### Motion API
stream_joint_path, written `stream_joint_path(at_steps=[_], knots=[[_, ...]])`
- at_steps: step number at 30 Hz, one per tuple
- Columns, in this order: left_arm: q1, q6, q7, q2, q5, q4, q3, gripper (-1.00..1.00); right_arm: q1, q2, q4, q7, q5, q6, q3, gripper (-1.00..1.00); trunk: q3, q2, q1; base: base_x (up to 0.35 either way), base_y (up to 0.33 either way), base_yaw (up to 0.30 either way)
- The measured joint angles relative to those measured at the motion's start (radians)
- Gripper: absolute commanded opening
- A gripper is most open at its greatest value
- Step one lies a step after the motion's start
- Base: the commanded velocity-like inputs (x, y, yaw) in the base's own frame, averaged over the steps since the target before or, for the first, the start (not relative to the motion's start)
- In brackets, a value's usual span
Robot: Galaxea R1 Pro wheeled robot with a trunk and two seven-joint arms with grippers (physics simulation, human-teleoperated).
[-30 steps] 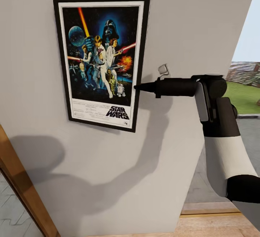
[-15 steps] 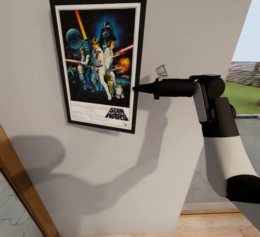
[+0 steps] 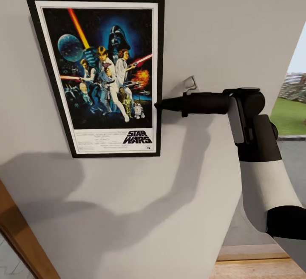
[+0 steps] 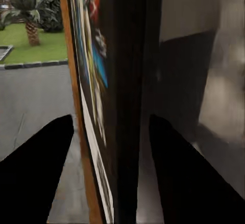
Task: Pick up the poster from the kitchen countertop and hang it on one of the wall nails in the kitchen.
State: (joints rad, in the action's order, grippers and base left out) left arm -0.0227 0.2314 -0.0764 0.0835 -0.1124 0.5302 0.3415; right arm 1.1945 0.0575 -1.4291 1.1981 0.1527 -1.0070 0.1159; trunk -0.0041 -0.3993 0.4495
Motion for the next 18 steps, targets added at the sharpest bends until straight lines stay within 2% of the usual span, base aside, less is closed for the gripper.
stream_joint_path(at_steps=[12,18], knots=[[0.0,0.001,0.0,0.001,0.0,0.0,0.001,1.0,0.0,0.0,-0.001,-0.003,-0.007,0.006,-0.002,1.0,0.0,0.0,0.0,0.005,-0.002,0.0],[0.0,0.002,0.0,0.001,0.0,-0.001,0.001,1.0,0.0,0.0,-0.001,-0.003,-0.011,0.01,-0.002,1.0,0.0,0.0,0.0,-0.172,-0.087,0.0]])
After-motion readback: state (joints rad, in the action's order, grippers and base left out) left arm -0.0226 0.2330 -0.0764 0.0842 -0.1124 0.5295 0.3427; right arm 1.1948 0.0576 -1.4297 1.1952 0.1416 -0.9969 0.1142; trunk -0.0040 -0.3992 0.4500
